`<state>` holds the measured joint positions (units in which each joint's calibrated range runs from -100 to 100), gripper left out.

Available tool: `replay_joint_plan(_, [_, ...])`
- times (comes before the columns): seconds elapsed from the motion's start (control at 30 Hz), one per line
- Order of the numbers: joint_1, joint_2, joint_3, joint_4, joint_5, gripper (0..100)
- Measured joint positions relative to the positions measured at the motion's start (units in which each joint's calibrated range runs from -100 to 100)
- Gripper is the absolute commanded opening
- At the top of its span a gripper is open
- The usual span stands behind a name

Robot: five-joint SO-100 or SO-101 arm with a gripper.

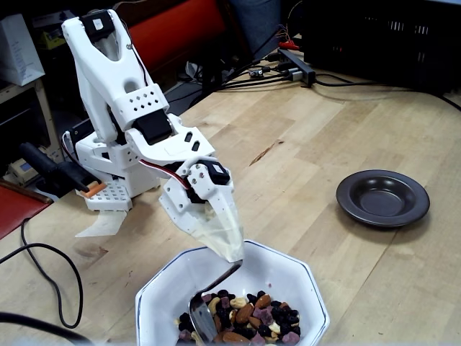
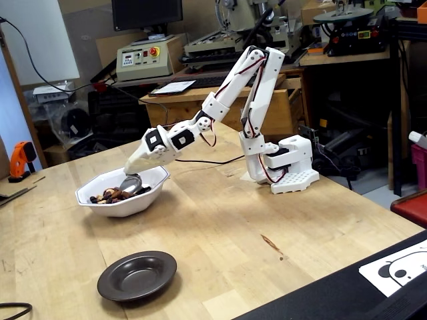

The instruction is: Use spoon to transfer food from the white bowl to brown plate

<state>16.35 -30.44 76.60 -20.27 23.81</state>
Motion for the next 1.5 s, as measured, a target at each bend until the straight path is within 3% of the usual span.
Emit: replay_joint_plan(1.5, [0.0, 1.5, -1.2, -1.5, 0.1, 4])
